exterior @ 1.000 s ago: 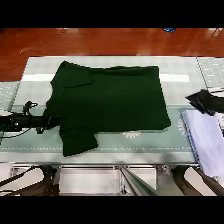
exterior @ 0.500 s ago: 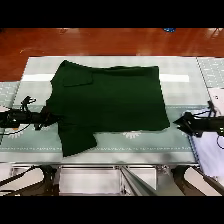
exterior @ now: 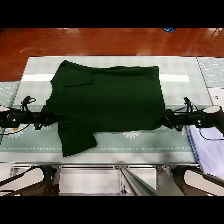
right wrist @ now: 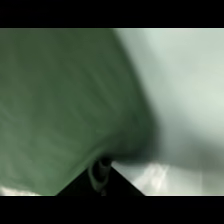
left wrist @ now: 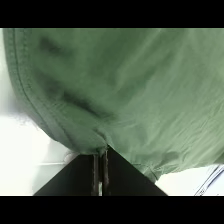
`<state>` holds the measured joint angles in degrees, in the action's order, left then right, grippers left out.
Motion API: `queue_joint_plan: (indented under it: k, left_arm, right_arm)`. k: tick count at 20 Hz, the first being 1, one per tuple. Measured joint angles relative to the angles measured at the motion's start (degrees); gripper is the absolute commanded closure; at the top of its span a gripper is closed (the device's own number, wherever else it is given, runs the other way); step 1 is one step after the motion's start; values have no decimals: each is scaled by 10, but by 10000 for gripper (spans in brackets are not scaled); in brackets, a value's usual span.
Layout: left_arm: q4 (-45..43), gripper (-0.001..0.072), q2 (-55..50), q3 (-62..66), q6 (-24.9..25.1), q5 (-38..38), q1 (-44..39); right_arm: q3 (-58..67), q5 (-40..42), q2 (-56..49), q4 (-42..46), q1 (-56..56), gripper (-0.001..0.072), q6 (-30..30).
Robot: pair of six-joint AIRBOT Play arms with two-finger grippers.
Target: Fold the shirts.
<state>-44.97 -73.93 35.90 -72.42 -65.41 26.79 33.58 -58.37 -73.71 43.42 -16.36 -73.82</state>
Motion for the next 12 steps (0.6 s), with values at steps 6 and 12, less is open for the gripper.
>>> queue_joint_plan:
  k: [6, 12]
  left_arm:
    - [139, 689, 45, 123, 54, -23, 0]
    - [305, 690, 146, 387, 114, 17, 3]
  right_arm:
    - [267, -68, -11, -14, 25, 690, 18]
    - [650, -128, 3, 20, 29, 690, -8]
